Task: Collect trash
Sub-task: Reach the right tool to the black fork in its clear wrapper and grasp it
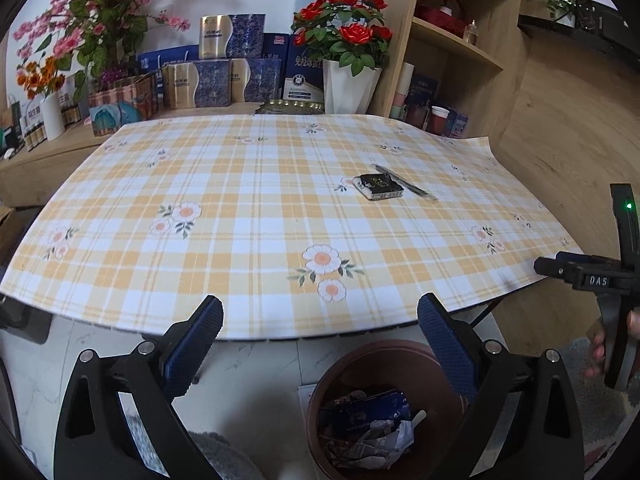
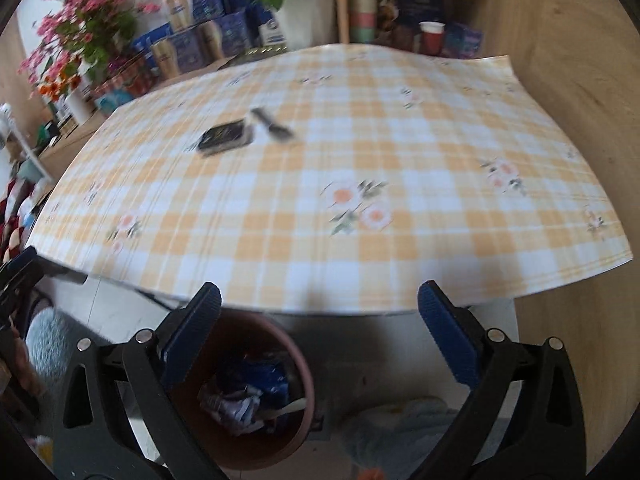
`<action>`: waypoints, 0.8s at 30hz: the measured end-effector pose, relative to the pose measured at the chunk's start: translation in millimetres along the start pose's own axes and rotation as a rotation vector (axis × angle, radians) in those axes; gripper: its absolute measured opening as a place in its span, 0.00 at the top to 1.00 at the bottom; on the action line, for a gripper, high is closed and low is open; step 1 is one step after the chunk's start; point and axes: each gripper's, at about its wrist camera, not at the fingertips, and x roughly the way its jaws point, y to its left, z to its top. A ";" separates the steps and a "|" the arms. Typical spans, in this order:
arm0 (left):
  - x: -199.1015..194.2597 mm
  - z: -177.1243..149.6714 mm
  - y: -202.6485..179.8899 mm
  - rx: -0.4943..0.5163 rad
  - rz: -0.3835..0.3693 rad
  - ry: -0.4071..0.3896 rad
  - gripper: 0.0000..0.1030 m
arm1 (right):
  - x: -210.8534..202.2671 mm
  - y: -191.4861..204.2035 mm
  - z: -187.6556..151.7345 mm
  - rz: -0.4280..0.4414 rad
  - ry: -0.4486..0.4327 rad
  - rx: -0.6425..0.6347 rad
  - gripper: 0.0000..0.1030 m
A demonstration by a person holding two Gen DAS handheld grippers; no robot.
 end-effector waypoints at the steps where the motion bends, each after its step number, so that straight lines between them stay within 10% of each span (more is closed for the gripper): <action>1: 1.2 4.0 0.1 0.004 -0.003 -0.003 0.07 | 0.1 -4.1 2.9 -0.001 -0.002 0.007 0.06; 24: 59.5 86.3 -5.9 0.078 -0.038 0.009 0.07 | 80.2 18.4 97.2 0.061 0.016 -0.141 0.06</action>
